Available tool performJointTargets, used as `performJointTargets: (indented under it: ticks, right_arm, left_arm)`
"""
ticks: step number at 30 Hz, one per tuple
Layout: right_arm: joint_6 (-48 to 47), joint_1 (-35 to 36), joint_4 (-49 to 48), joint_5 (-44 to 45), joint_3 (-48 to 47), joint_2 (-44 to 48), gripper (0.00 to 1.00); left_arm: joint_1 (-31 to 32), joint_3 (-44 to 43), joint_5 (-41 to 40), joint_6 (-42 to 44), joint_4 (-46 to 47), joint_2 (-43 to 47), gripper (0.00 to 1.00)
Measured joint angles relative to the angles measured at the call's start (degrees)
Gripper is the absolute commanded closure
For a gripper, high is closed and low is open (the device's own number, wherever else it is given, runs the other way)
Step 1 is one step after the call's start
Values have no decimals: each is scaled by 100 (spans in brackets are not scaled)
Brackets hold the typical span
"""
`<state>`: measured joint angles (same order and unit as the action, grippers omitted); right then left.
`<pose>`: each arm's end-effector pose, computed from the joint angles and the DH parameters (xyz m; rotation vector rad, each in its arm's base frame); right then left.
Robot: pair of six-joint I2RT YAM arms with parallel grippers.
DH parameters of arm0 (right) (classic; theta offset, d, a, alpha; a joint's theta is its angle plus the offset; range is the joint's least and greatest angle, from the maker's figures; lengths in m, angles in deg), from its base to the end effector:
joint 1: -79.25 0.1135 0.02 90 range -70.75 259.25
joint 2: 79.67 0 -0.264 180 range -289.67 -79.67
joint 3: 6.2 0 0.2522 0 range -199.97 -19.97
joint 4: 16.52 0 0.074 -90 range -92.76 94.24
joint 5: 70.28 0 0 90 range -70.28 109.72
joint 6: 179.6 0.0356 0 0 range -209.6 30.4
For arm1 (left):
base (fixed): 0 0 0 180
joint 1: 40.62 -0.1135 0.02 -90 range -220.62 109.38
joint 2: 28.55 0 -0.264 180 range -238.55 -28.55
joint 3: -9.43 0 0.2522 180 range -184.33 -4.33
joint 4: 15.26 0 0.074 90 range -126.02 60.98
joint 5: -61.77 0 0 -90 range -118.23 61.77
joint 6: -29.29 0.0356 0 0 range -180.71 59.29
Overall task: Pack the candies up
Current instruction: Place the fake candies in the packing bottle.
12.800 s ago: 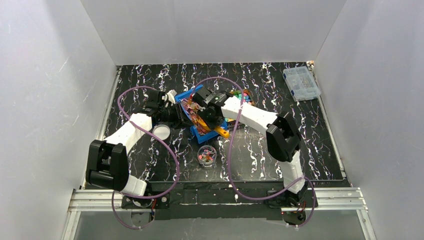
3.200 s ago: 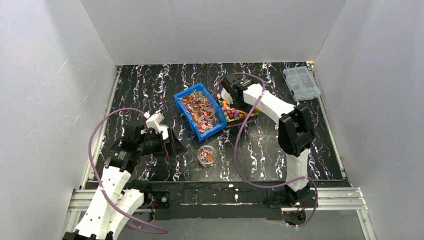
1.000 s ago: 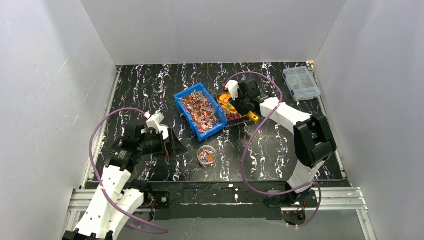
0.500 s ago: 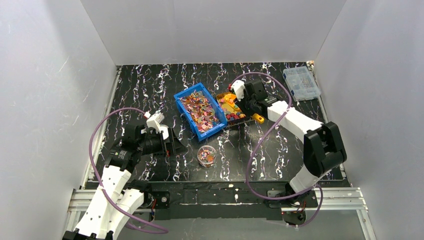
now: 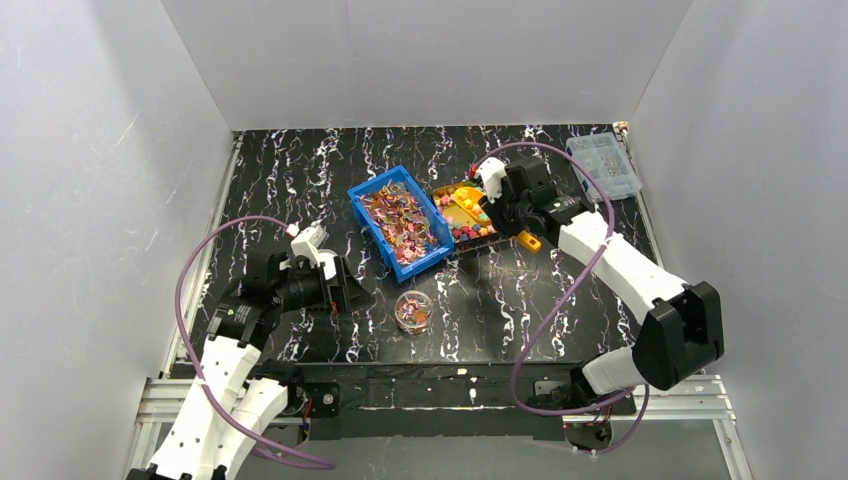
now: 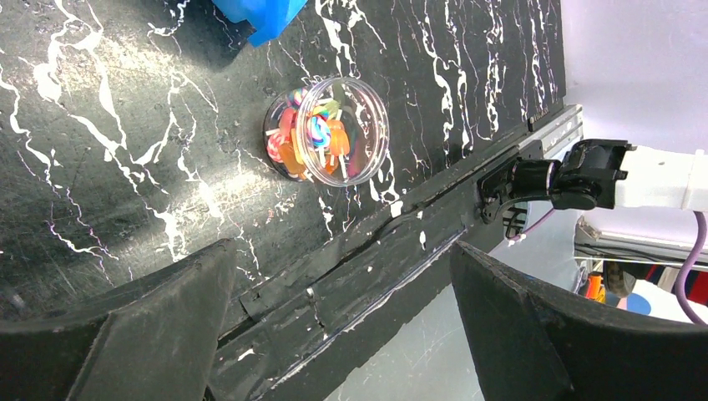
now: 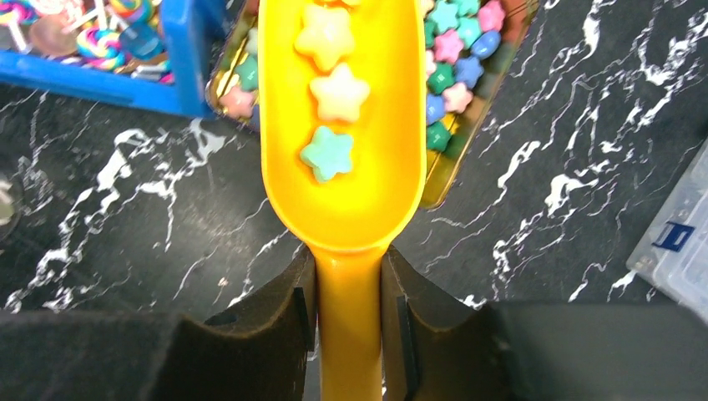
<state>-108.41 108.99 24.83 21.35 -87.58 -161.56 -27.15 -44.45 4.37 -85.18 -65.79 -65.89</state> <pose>0.2754 0.1562 0.2995 -0.9330 2.1043 0.0653 0.1298 -0.0508 0.2873 0.1297 2.2223 -0.9886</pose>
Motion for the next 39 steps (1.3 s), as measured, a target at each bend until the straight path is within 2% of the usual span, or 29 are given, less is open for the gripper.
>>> performJointTargets:
  ticks: [5,14,26,39]
  right_arm:
    - [164,275,501,-24,0,334,99]
    - [758,1832,1141,452,-118,894,99]
    - [1834,3366,1856,1067,-533,892,99]
    - [2782,4330,2719,1386,-697,385,99]
  left_arm:
    - [0,0,0,-2,33,17,2]
    - [0,2,-22,-7,35,57,2]
    - [0,2,-28,-7,33,240,2]
    - [0,4,-116,-22,33,345,2]
